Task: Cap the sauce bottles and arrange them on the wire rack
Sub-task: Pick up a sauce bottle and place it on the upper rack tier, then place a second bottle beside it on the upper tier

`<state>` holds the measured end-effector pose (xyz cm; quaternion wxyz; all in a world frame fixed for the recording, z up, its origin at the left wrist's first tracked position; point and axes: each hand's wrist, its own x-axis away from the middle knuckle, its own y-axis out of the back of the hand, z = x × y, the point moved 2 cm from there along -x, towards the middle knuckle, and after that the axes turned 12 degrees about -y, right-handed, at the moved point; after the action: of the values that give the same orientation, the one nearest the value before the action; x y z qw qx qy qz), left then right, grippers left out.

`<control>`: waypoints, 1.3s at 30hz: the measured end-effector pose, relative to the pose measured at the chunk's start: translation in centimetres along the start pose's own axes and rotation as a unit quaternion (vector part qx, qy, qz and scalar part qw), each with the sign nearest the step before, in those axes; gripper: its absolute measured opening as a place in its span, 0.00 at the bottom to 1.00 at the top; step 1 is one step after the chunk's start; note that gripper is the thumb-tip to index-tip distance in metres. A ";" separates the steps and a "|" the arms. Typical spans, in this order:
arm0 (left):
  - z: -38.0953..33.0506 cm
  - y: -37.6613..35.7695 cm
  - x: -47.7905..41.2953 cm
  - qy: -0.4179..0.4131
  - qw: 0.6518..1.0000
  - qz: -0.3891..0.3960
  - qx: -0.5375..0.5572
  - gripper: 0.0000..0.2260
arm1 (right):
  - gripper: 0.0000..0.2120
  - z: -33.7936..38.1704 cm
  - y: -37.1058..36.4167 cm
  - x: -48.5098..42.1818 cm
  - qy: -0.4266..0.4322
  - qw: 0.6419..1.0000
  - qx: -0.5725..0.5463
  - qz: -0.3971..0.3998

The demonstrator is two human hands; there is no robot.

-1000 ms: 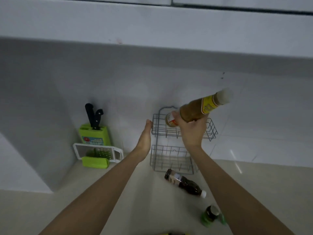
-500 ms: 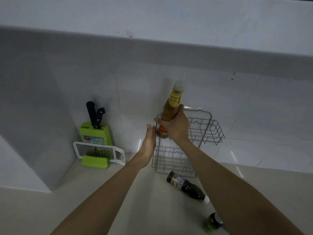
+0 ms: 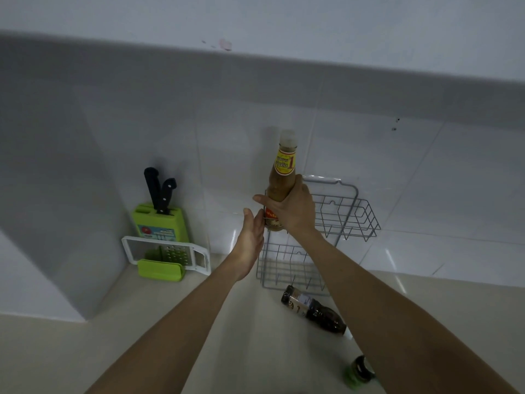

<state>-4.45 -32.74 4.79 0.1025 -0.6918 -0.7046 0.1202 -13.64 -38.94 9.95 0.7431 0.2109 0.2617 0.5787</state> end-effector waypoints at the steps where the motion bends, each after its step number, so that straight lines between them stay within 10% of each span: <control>1: 0.1 0.1 0.0 -0.001 1.000 0.000 -0.005 0.33 | 0.48 0.0 0.0 0.1 -0.002 1.000 0.001 0.002; 10: -0.2 1.2 -0.1 0.023 0.998 0.022 -0.046 0.34 | 0.43 -0.4 0.6 1.4 -0.014 0.995 -0.074 0.063; 15: 0.7 2.0 1.5 -0.042 0.991 -0.032 -0.124 0.29 | 0.14 -3.0 3.8 5.6 0.131 0.974 -0.148 -0.108; 20: 5.2 4.0 2.8 -0.001 0.979 -0.056 -0.195 0.24 | 0.03 -11.2 2.4 7.4 0.098 0.995 0.013 0.025; 27: 8.7 5.1 3.3 0.058 0.972 -0.030 -0.224 0.25 | 0.35 -21.5 -0.3 7.9 -0.098 0.868 0.378 0.307; 32: 9.6 4.2 2.8 0.074 0.978 -0.019 -0.194 0.23 | 0.39 -23.8 -1.2 8.1 -0.133 0.801 0.492 0.314; 39: 9.6 3.6 2.1 0.068 0.979 -0.020 -0.191 0.21 | 0.31 -25.0 -0.7 8.2 -0.075 0.815 0.501 0.282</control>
<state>-4.08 -30.82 -5.49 0.0179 -0.6912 -0.7194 -0.0659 -27.33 -30.93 -11.01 0.3566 0.6615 0.3877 0.5338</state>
